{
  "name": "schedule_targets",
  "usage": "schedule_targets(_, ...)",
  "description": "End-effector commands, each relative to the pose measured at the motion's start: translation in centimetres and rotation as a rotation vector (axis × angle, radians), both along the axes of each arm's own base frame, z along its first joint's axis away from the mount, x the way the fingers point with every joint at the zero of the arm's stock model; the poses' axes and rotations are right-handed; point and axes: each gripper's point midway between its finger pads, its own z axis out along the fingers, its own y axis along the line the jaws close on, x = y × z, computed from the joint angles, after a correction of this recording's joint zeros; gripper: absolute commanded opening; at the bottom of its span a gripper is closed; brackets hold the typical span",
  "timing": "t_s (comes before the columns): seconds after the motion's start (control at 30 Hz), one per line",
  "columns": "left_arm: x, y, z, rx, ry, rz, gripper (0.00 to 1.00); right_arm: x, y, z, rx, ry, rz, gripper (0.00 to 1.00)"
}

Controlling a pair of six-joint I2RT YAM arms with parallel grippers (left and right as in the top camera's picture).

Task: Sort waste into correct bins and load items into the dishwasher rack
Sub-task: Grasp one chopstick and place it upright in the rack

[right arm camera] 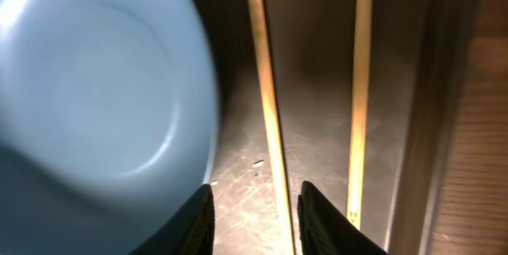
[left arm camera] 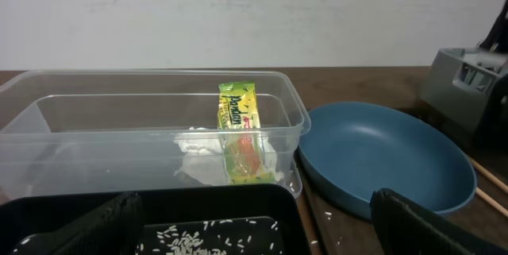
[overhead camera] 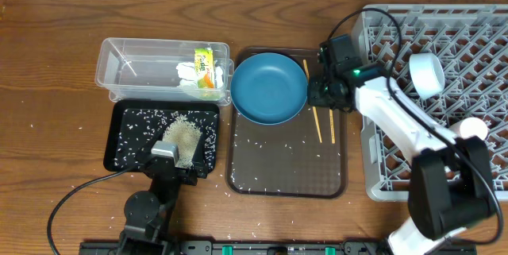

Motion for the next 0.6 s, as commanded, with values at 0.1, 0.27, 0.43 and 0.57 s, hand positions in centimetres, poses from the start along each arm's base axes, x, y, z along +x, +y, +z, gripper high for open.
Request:
schedule_targets(0.1,0.0,0.4,-1.6,0.024,0.04,0.018,0.93,-0.6,0.1,-3.8,-0.021,0.088,-0.025,0.3)
schedule_targets(0.27,0.0,0.4,-1.6,0.024,0.04,0.018,0.94,-0.9,-0.8,-5.6,-0.074,0.121,-0.038,0.23)
schedule_targets(0.43,0.0,0.4,-1.6,0.024,0.04,0.018,0.93,-1.2,-1.0,-5.9,-0.086,0.134,-0.04,0.05)
schedule_targets(0.57,0.0,0.4,-1.6,0.024,0.04,0.018,0.94,-0.7,-1.4,-4.9,-0.071,0.115,-0.053,0.01)
